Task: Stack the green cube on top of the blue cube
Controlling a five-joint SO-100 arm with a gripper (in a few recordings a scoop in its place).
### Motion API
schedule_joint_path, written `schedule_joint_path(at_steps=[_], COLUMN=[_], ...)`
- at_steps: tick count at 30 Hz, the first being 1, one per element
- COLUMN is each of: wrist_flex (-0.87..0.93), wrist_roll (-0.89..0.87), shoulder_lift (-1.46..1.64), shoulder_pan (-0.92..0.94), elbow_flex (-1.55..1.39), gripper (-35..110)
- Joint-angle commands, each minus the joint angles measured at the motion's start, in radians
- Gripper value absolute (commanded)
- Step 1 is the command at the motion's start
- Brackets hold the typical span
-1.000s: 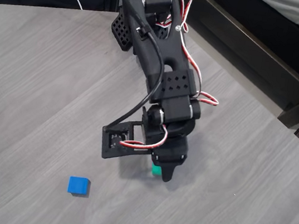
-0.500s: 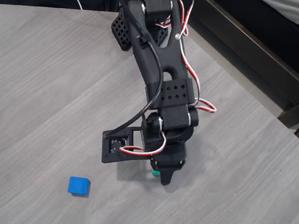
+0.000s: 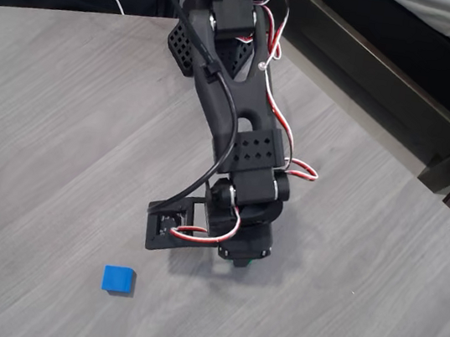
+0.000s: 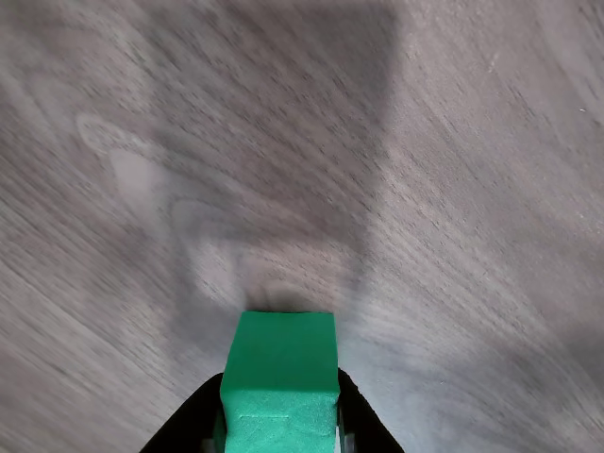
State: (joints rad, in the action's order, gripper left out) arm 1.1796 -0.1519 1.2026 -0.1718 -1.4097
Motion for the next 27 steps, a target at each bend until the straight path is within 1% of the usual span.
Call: schedule_joint_path(at_steps=[1,6,9,17,22,27], wrist_flex=[0.028,0.124,0.149,0.149,0.141,0.078], wrist_roll=[0.003,0.015,0.064,0.239,0.305,0.339], shoulder_lift=[0.051,0.112,0.164,0.258,0.233,0.219], shoulder_pan=[0.017,0.071,0.135,0.339,0.405,0.445], elbow_flex=[0.04,0.107,0.114,0.117,0.117,0.117], gripper=[0,0,0,0,0,0])
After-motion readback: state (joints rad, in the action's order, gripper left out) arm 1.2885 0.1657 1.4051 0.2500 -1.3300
